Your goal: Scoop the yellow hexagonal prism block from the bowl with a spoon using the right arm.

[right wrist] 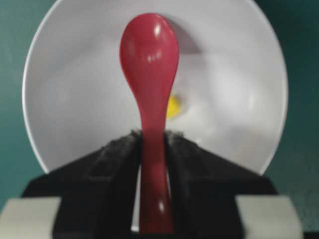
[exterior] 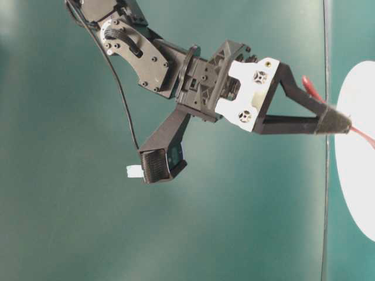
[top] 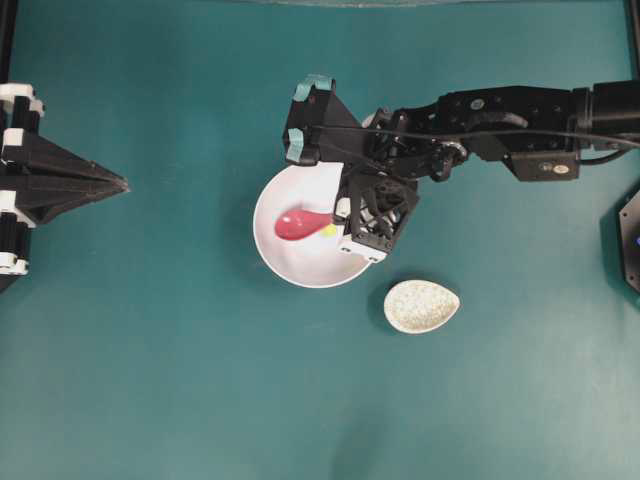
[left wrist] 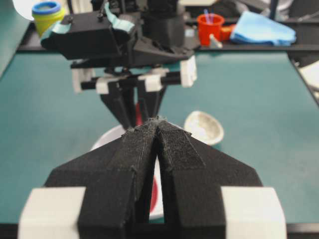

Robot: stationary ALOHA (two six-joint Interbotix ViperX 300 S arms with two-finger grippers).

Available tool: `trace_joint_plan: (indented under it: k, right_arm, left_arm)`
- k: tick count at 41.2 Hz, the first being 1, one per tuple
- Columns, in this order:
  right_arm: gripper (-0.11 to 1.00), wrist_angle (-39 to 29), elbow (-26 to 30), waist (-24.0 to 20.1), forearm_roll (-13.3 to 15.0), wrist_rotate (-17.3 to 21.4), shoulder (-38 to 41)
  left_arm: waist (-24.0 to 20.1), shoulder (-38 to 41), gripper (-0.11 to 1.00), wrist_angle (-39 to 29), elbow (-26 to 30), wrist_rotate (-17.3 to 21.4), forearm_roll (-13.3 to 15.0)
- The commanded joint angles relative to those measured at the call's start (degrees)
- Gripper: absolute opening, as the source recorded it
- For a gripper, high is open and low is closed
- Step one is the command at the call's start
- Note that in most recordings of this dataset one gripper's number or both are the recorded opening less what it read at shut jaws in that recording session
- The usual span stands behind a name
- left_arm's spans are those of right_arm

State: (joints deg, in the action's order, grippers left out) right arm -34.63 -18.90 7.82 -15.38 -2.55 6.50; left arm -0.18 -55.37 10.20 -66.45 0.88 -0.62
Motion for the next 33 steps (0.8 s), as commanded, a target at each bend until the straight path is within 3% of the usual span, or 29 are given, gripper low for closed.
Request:
trace_joint_plan:
  k: [1, 17, 33]
  right_arm:
    - [0.24, 1.76, 0.44, 0.18, 0.35, 0.18, -0.88]
    - [0.24, -0.62, 0.44, 0.18, 1.67, 0.88, -4.57]
    - [0.24, -16.00, 0.35, 0.18, 1.67, 0.97, -7.21]
  left_arm:
    - [0.00, 0.44, 0.00, 0.62, 1.67, 0.09, -0.18]
    - [0.00, 0.44, 0.00, 0.62, 1.67, 0.09, -0.18]
    - [0.00, 0.53, 0.00, 0.53, 1.67, 0.00, -0.18]
